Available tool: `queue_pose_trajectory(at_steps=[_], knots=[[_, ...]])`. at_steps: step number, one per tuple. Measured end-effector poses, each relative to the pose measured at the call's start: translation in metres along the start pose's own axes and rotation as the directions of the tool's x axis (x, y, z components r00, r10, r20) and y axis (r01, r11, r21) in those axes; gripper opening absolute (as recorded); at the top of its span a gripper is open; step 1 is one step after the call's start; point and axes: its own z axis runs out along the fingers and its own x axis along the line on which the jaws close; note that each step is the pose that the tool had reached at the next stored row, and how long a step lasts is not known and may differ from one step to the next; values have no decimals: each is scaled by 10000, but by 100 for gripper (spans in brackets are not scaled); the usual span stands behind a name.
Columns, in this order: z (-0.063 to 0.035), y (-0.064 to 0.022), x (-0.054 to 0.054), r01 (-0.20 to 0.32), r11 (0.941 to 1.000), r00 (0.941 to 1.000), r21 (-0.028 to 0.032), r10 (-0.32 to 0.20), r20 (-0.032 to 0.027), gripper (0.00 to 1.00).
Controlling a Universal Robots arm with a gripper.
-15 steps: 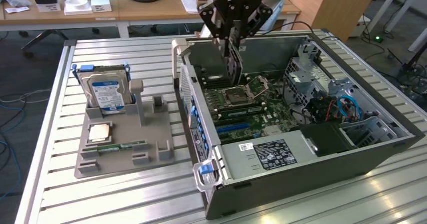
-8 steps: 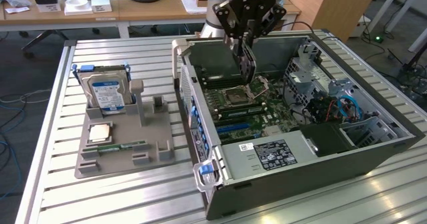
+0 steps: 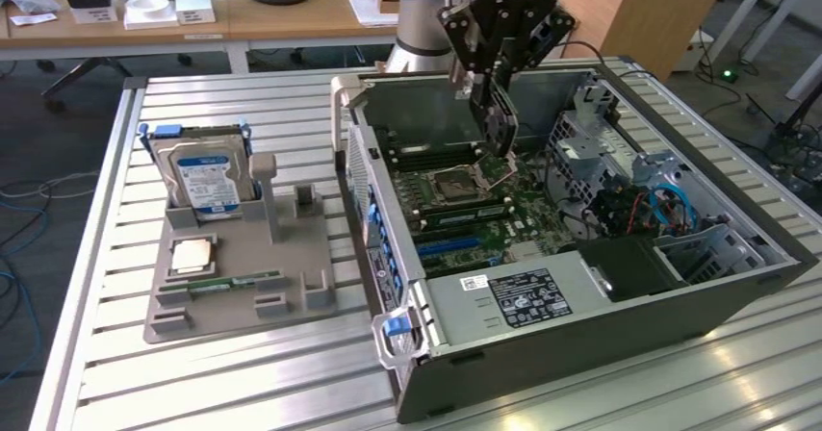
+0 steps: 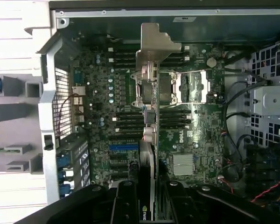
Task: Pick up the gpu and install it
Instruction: 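Pick up the gpu and move the gpu toward the slot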
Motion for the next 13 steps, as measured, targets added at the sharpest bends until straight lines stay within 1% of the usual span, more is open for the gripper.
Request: queue_pose_trajectory(at_steps=[9,13], knots=[[5,13,-178,1,10000,10000,0,-1,0,26],[6,18,-238,1,10000,10000,0,-1,0,26]])
